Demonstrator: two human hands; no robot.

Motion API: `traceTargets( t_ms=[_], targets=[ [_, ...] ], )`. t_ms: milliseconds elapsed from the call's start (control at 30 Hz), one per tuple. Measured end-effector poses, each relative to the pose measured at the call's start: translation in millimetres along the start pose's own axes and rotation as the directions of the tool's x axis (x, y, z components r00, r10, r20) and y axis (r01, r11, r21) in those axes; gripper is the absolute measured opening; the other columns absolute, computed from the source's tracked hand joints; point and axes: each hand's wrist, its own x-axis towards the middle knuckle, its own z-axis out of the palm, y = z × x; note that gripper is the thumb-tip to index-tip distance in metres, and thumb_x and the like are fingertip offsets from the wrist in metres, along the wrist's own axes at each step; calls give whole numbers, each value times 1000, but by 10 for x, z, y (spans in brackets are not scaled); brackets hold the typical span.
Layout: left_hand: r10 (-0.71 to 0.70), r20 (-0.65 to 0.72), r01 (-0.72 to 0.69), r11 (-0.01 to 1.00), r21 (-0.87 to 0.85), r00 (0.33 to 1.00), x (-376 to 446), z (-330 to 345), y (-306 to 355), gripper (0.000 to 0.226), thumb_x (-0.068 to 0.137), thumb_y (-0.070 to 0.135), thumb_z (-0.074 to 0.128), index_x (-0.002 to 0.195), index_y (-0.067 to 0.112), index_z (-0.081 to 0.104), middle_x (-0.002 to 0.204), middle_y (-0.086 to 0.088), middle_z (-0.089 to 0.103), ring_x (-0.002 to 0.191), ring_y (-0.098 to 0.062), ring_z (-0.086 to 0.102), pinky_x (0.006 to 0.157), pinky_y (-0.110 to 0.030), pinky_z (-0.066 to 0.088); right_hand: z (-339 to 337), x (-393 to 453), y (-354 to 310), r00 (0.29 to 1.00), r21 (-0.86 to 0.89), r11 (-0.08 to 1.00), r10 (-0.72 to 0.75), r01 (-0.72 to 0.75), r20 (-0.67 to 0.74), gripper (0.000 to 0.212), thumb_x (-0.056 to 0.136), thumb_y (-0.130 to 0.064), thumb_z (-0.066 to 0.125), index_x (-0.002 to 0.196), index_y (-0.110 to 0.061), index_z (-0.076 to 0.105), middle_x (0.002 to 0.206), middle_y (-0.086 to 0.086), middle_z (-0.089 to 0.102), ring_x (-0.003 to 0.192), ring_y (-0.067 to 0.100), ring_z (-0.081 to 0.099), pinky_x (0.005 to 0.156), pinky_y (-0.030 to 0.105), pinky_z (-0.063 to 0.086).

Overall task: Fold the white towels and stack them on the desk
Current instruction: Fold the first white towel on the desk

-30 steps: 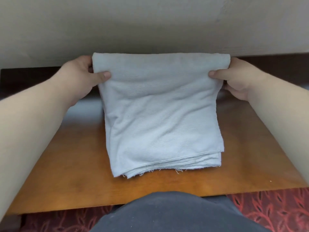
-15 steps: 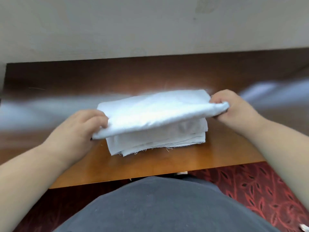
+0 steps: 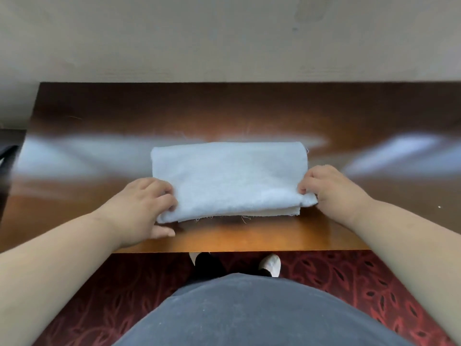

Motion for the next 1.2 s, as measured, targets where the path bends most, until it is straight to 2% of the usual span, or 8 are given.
traceTargets(
  t_ms=[133, 233, 333, 400, 467, 733, 1033, 1200],
  targets=[
    [-111, -116, 101, 991, -90, 987, 229, -330, 25, 49, 86, 69, 37, 88, 31, 67, 90, 10, 68, 88, -22, 65, 80, -39, 47, -448, 221, -103, 955, -227, 974, 88, -23, 282, 45, 80, 0, 55, 88, -43, 67, 105, -20, 54, 99, 11, 40, 77, 28, 38],
    [-235, -263, 176, 957, -230, 936, 674, -486, 113, 42, 95, 51, 38, 114, 26, 66, 117, 2, 68, 112, -26, 60, 97, -41, 42, -809, 525, -476, 991, -164, 985, 69, -49, 117, 30, 78, -15, 44, 71, -40, 59, 96, -13, 61, 97, 18, 55, 84, 37, 51],
    [-267, -131, 226, 937, -268, 955, 1060, -370, 363, 56, 99, 46, 40, 150, 23, 38, 158, -2, 35, 146, -24, 29, 119, -40, 18, -663, 804, -1081, 972, 68, 995, -51, 68, -228, 40, 79, -25, 38, 98, -32, 72, 112, -3, 68, 109, 28, 58, 96, 43, 48],
    [-233, -6, 228, 957, -178, 972, 1147, -161, 466, 68, 98, 55, 26, 158, 25, 16, 165, 0, 13, 152, -20, 7, 121, -42, 3, -372, 922, -1334, 986, 32, 999, 8, -3, -167, 42, 93, -30, 49, 134, -25, 61, 144, 4, 54, 136, 30, 44, 115, 46, 31],
    [-208, -13, 205, 972, -115, 978, 1135, 21, 440, 73, 94, 63, 14, 158, 28, 7, 166, 2, 6, 153, -19, -1, 121, -43, -5, -51, 935, -1364, 994, -74, 991, 112, -112, -10, 59, 101, -49, 39, 156, -27, 32, 165, 2, 24, 153, 25, 14, 124, 47, 5],
    [-161, -92, 160, 987, -16, 983, 1062, 272, 377, 83, 83, 75, 32, 154, 30, 29, 161, -5, 28, 149, -34, 21, 117, -64, 10, 307, 834, -1216, 984, -155, 972, 168, -176, -66, 78, 93, -67, 20, 159, -26, 21, 167, 6, 16, 155, 28, 7, 122, 58, 1],
    [-95, -158, 89, 995, -45, 983, 934, 312, 26, 76, 85, 66, 40, 151, 29, 34, 159, -9, 32, 146, -36, 28, 118, -57, 13, 353, 565, -625, 895, -79, 892, 441, -445, -64, 84, 87, -80, 2, 157, -34, -7, 168, -1, -8, 155, 24, -5, 122, 58, 3],
    [-142, -112, 133, 987, -85, 983, 900, 304, -52, 70, 92, 60, 28, 154, 28, 30, 161, -9, 27, 148, -31, 23, 120, -49, 3, 374, 554, -581, 887, 91, 887, 458, -452, -56, 78, 92, -73, 16, 158, -35, -2, 167, -2, -9, 154, 22, 1, 123, 47, 4]
  ],
)
